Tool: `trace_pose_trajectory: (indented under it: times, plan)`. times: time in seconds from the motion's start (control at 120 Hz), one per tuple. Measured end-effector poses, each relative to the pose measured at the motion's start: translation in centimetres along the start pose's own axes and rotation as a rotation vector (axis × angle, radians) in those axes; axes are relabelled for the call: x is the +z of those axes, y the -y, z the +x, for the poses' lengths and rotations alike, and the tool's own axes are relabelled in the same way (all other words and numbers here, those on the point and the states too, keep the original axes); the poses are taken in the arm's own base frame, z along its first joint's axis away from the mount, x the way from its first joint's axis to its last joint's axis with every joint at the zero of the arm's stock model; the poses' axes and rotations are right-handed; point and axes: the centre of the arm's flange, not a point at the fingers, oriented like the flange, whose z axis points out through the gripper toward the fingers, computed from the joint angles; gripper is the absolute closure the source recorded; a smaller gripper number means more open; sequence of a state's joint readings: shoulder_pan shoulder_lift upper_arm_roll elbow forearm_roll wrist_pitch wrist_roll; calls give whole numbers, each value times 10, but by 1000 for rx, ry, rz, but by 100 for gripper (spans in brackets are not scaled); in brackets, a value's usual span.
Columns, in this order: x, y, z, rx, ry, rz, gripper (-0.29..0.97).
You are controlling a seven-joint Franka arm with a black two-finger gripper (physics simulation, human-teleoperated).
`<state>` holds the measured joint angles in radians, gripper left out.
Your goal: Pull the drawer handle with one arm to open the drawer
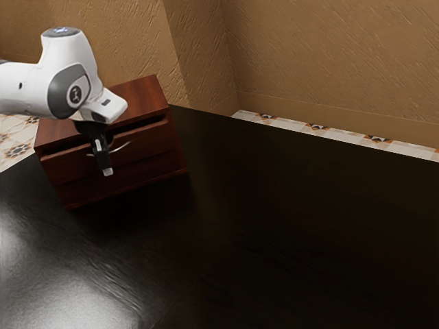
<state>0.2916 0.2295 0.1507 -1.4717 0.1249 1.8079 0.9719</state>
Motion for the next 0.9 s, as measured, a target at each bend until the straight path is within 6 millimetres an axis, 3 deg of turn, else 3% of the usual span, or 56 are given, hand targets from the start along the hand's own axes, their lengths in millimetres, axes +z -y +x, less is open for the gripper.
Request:
trace_pose_trajectory:
  times: [0.233, 0.467, 0.592, 0.9]
  plan:
    - [-2, -25, -3, 6, -2, -15, 22]
    - [-10, -54, -5, 16, -3, -16, 28]
    - [-7, -68, -4, 21, 8, -19, 17]
    - [-27, -115, -8, 41, -5, 0, 35]
